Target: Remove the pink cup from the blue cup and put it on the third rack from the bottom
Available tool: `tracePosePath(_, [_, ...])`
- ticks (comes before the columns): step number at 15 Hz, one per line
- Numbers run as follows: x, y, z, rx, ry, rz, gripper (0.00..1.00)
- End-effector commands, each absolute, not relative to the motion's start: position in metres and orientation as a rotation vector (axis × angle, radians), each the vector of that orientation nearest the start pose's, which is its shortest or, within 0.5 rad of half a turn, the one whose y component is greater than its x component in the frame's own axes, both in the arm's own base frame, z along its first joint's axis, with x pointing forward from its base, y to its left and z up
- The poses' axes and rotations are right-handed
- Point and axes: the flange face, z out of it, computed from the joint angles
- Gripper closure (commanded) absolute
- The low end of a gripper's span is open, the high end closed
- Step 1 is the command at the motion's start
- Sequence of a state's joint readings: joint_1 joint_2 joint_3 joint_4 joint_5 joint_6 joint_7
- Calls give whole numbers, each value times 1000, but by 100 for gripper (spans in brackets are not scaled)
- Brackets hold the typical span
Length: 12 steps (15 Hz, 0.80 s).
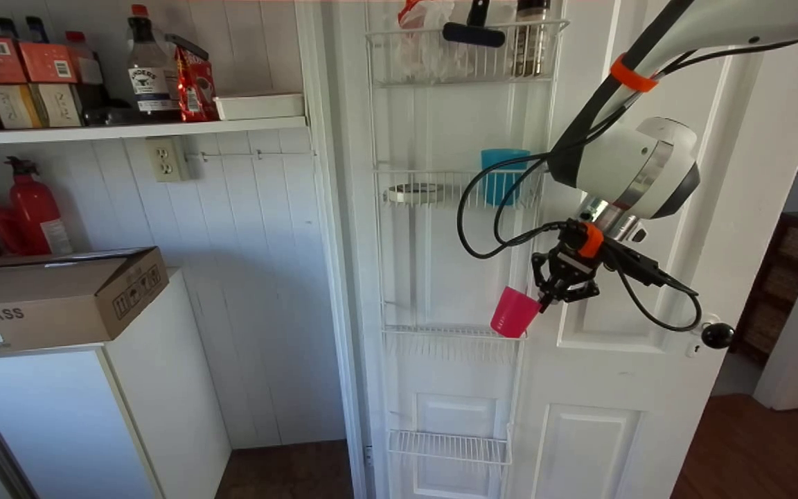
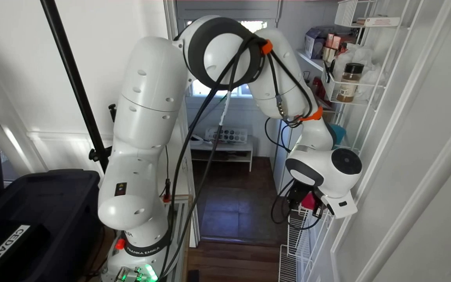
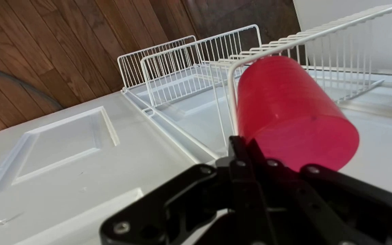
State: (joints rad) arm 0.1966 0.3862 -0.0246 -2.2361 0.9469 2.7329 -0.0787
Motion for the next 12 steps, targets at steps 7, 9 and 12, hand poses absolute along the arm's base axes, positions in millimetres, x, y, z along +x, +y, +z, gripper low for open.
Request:
tracePosePath(7, [532, 78, 202, -2591, 824, -151, 99])
tracePosePath(9, [532, 84, 203, -2605, 820, -193, 99])
tracePosePath(12, [528, 89, 201, -2637, 804, -240, 99])
